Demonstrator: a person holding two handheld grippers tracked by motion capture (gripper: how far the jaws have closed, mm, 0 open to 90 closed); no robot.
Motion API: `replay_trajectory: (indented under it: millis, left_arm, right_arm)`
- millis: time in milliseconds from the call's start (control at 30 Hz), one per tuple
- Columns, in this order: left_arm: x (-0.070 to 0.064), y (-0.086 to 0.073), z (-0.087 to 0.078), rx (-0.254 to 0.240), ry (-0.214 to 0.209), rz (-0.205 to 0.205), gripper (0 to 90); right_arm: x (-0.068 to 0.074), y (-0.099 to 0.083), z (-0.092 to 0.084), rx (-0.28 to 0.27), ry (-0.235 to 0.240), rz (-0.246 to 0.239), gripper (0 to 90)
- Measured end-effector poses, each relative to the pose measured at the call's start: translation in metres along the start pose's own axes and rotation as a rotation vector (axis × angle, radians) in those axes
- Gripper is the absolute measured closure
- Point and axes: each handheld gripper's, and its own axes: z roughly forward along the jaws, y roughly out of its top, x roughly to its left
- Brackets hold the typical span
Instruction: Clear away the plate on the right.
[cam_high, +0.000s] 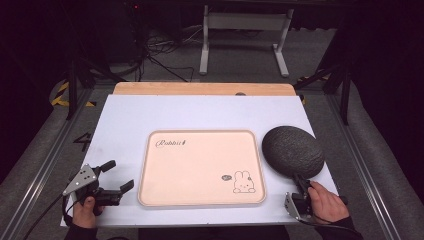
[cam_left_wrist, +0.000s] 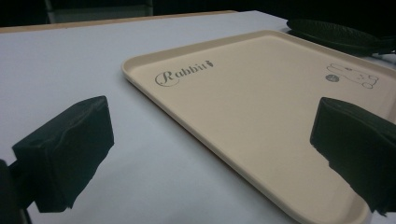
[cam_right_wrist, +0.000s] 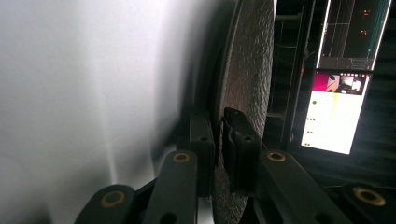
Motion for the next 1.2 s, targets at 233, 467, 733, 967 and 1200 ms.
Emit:
replay_trajectory:
  millis: [233,467,733,967,1200]
  left_arm:
    - [0.0,0.0,0.0,0.004,0.0,0.002,0.3]
    - [0.0,0.0,0.0,0.0,0.0,0.003,0.3]
    - [0.0,0.0,0.0,0.0,-0.001,0.003,0.3]
    - [0.0,0.0,0.0,0.0,0.0,0.002,0.3]
    - [0.0,0.0,0.0,0.0,0.0,0.002,0.3]
  right_arm:
    - [0.006,0.005,0.004,0.045,-0.04,-0.045,83.7]
    - [0.005,0.004,0.009,0.057,-0.029,-0.03,83.4]
    - [0.006,0.003,0.017,0.072,-0.037,-0.04,82.4]
    - [0.006,0.003,0.019,0.076,-0.042,-0.045,82.5]
    - [0.006,0.003,0.02,0.073,-0.043,-0.042,82.9]
